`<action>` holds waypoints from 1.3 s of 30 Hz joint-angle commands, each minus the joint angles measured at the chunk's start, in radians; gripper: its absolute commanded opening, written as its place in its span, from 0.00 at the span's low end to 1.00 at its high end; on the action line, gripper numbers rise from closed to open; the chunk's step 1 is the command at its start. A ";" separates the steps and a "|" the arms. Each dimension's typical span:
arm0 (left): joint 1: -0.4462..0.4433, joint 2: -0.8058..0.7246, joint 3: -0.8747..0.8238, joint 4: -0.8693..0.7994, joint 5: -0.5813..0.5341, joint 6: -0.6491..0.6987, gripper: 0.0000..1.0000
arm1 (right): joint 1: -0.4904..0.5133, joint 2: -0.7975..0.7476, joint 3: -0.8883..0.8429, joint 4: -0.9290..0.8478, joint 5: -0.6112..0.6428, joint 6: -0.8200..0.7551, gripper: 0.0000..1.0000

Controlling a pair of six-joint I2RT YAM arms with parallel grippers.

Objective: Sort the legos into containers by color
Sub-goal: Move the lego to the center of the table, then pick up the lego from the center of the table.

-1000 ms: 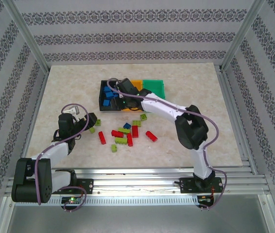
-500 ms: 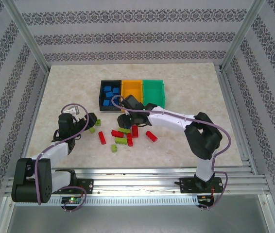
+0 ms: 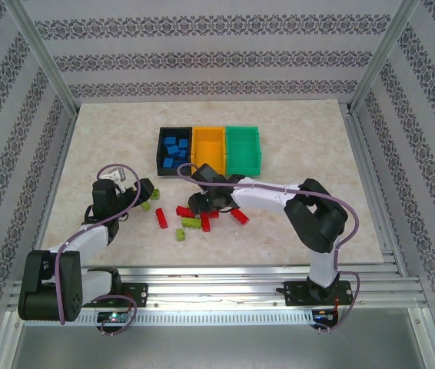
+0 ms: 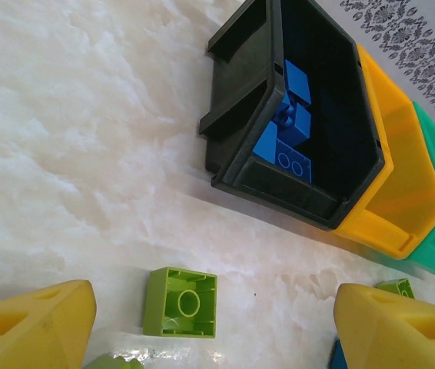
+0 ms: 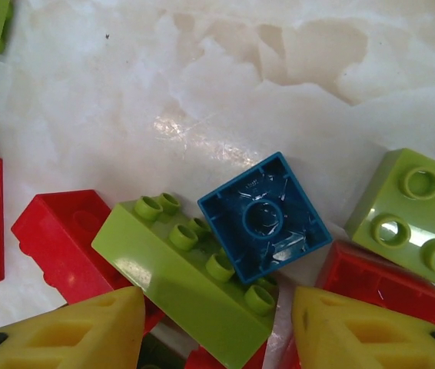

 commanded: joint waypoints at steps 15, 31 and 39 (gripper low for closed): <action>0.015 -0.007 0.005 0.044 0.021 -0.007 0.82 | -0.006 0.240 0.326 -0.067 -0.004 -0.041 0.59; 0.015 -0.004 0.007 0.046 0.031 -0.011 0.82 | -0.010 0.400 0.551 -0.174 0.052 -0.081 0.59; 0.015 0.004 0.010 0.046 0.030 -0.009 0.82 | -0.016 0.378 0.512 -0.149 0.053 -0.091 0.39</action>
